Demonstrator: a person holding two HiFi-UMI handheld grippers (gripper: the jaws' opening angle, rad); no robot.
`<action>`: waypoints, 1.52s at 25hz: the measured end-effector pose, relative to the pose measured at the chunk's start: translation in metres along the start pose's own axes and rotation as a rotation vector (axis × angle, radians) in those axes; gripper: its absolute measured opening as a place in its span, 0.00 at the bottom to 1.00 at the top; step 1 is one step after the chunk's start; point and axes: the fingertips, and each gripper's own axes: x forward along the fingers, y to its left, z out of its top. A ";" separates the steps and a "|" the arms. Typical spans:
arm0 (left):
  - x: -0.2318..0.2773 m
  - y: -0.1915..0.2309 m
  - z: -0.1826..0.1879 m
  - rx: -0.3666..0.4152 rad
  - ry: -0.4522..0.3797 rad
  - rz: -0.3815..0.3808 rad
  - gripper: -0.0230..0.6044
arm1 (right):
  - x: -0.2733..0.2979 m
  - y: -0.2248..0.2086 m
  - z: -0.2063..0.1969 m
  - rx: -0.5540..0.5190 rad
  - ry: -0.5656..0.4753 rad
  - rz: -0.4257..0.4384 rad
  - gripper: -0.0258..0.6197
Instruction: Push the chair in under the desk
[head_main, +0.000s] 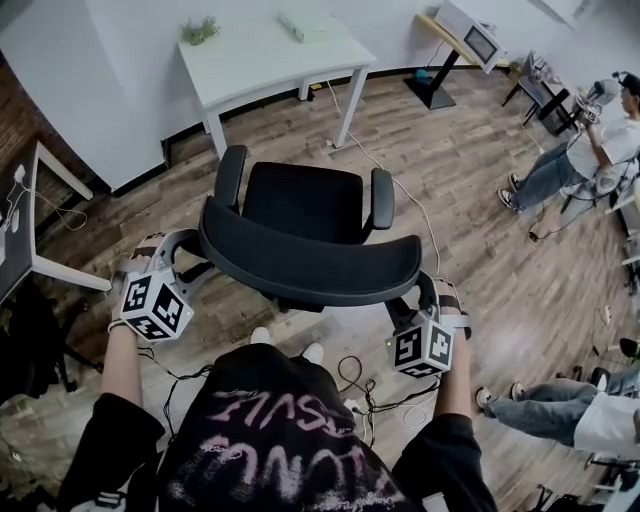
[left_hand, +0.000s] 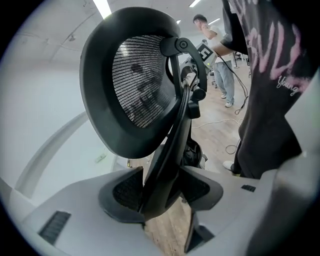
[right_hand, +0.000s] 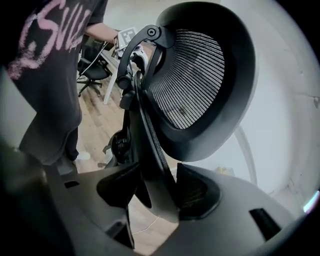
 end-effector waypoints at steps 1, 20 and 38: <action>0.001 0.000 0.000 -0.001 -0.002 -0.002 0.42 | 0.000 0.000 -0.001 0.002 0.003 0.002 0.41; 0.010 -0.002 0.006 0.026 0.026 -0.029 0.41 | 0.001 -0.008 -0.008 0.004 -0.002 0.023 0.41; 0.034 0.028 0.003 0.024 0.034 -0.014 0.39 | 0.030 -0.032 -0.009 -0.004 -0.003 0.015 0.41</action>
